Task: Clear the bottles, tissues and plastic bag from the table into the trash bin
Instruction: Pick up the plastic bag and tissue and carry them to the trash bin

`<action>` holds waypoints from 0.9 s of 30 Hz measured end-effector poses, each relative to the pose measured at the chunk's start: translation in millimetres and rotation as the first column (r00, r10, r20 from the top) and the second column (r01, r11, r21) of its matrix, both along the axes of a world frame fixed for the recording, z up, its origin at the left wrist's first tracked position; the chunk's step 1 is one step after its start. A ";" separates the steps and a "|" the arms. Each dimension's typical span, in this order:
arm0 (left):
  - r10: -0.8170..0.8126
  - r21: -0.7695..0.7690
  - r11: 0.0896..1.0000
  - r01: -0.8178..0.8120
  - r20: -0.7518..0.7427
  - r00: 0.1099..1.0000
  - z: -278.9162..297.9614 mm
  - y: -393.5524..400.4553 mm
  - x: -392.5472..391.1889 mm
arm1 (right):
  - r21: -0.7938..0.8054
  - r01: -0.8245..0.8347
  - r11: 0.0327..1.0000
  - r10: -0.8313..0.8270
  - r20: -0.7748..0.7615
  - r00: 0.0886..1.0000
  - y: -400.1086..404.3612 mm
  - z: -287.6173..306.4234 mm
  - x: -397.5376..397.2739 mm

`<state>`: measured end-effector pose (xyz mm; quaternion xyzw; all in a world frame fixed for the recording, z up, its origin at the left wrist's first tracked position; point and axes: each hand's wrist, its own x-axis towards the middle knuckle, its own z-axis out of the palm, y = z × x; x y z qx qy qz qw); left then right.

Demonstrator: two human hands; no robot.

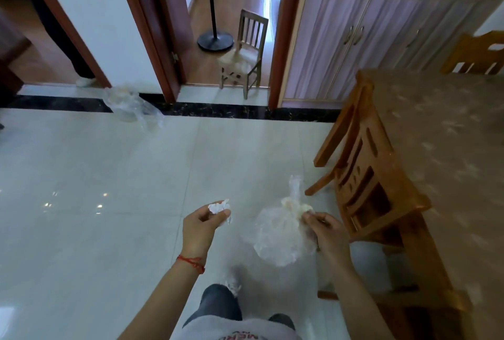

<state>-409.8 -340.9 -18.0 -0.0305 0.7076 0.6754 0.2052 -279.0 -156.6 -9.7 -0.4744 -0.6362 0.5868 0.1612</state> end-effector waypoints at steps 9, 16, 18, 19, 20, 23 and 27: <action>-0.053 0.004 0.999 0.053 -0.004 0.999 4.0 72.3 -147.6 | -0.029 0.059 0.998 -0.059 -0.004 0.998 61.7 10.3 -133.4; -0.061 0.024 0.998 0.061 0.013 0.998 -7.3 160.1 -252.7 | -0.028 0.042 0.999 -0.042 -0.010 0.999 146.3 3.7 -241.4; -0.063 0.027 0.998 0.063 0.012 0.998 -5.5 189.2 -282.6 | -0.054 0.059 0.997 -0.061 -0.030 0.998 176.5 5.8 -273.8; -0.063 0.029 0.998 0.063 0.009 0.998 -3.0 203.7 -297.4 | -0.066 0.070 0.995 -0.073 -0.037 0.997 191.7 7.6 -289.7; -0.063 0.035 0.997 0.062 0.008 0.998 0.0 217.7 -311.7 | -0.064 0.074 0.995 -0.077 -0.039 0.996 206.3 9.4 -304.7; -0.076 0.041 0.996 0.076 -0.005 0.997 6.3 255.1 -352.2 | -0.029 0.045 0.999 -0.046 -0.052 0.998 245.1 15.4 -346.3; -0.078 0.030 0.997 0.078 -0.001 0.997 8.9 298.6 -402.8 | -0.032 0.045 0.998 -0.047 -0.064 0.997 288.9 15.7 -395.9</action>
